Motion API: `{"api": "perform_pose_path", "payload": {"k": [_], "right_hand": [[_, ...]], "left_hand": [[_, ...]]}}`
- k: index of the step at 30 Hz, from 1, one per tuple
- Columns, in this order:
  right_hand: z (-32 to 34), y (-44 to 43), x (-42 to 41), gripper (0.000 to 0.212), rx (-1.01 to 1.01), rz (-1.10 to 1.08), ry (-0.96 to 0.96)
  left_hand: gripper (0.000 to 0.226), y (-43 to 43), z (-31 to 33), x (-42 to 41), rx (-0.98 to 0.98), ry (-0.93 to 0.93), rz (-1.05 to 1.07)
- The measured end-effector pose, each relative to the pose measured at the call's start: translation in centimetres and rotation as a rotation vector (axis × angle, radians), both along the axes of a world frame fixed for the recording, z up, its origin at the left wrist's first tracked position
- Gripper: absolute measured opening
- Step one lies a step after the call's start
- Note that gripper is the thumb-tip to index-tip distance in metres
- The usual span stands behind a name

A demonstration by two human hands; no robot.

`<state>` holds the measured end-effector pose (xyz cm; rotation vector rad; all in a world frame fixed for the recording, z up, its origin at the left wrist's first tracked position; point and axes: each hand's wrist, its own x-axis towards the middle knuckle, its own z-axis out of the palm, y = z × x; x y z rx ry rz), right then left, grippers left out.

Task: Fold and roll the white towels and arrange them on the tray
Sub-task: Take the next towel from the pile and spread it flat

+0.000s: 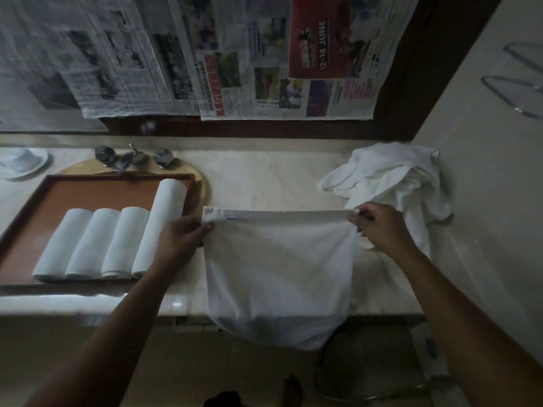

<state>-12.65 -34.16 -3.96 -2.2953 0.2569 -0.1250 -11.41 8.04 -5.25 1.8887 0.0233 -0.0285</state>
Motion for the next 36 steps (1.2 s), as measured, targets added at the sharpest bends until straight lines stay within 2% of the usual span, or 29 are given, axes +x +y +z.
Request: {"api": "perform_pose_path", "payload": {"k": [3, 6, 9, 12, 22, 27, 31, 34, 36], "right_hand": [[-0.3, -1.1, 3.3, 0.013, -0.007, 0.006, -0.02], [-0.1, -1.8, 6.2, 0.013, -0.025, 0.007, -0.05], [0.3, -2.0, 9.2, 0.013, -0.067, 0.0, -0.067], [0.2, -2.3, 13.3, 0.015, -0.081, -0.009, -0.066], [-0.8, -1.9, 28.5, 0.017, -0.179, -0.063, -0.012], [-4.6, -1.1, 34.4, 0.013, -0.216, -0.132, 0.055], [-9.0, -0.6, 37.4, 0.017, -0.209, -0.179, 0.112], [-12.7, -0.6, 38.1, 0.016, -0.21, -0.181, 0.132], [-15.2, -0.5, 38.3, 0.013, -0.255, -0.183, 0.122]], "left_hand": [[0.016, -1.1, 0.1, 3.4, 0.065, -0.016, 0.051], [0.008, -1.7, 0.1, 7.3, 0.131, -0.02, 0.081], [0.018, -2.3, 0.5, 10.6, 0.202, -0.048, 0.089], [0.015, -2.6, 0.8, 14.5, 0.248, -0.057, 0.101], [0.019, -2.9, -1.4, 30.6, 0.276, 0.036, 0.107], [0.024, -3.8, -4.2, 36.8, 0.445, 0.055, 0.067], [0.03, -4.6, -7.9, 39.5, 0.587, 0.135, 0.087], [0.026, -4.8, -11.0, 40.2, 0.715, 0.162, 0.073], [0.024, -4.8, -13.1, 40.9, 0.717, 0.155, 0.107]]}}
